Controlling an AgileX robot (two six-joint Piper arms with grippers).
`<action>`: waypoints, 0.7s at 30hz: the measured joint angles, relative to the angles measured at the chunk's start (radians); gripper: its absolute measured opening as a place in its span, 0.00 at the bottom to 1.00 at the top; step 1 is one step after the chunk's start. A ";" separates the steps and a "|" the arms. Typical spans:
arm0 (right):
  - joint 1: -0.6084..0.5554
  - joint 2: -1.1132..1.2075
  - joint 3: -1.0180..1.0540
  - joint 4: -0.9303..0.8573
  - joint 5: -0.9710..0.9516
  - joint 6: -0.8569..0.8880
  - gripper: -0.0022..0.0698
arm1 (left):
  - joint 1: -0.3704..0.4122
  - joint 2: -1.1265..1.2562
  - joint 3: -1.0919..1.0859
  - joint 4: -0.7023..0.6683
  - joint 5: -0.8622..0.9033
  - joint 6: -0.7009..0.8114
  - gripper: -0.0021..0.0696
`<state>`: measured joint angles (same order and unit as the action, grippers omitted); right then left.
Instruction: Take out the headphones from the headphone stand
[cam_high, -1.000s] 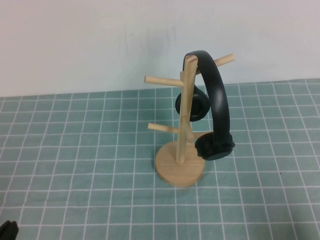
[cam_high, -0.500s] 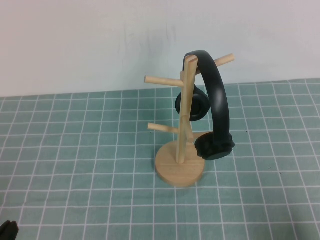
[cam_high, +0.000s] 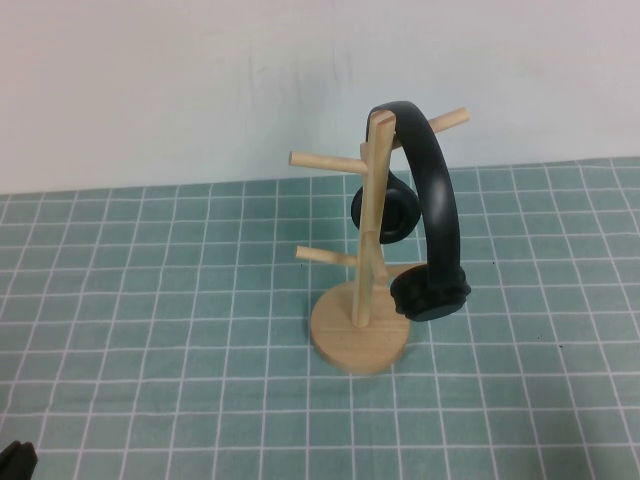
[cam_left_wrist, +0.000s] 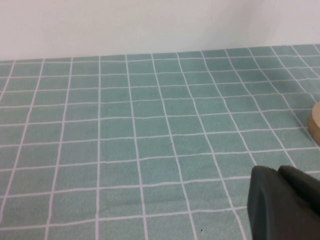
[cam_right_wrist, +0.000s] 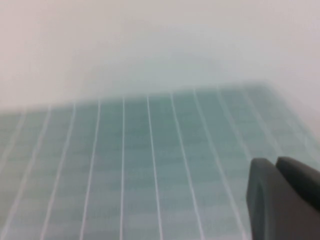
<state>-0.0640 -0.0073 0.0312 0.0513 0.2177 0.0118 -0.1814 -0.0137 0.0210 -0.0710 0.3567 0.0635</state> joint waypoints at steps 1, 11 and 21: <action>0.000 0.000 0.000 0.000 -0.046 0.000 0.02 | 0.000 0.000 0.000 0.000 0.000 0.000 0.02; 0.000 0.000 0.000 0.002 -0.602 0.000 0.02 | 0.000 0.000 0.000 0.000 0.000 0.000 0.02; 0.000 -0.002 0.000 0.004 -0.857 0.185 0.02 | 0.000 0.000 0.000 0.000 0.000 0.000 0.02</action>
<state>-0.0640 -0.0088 0.0312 0.0555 -0.6394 0.1967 -0.1814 -0.0137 0.0210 -0.0710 0.3567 0.0635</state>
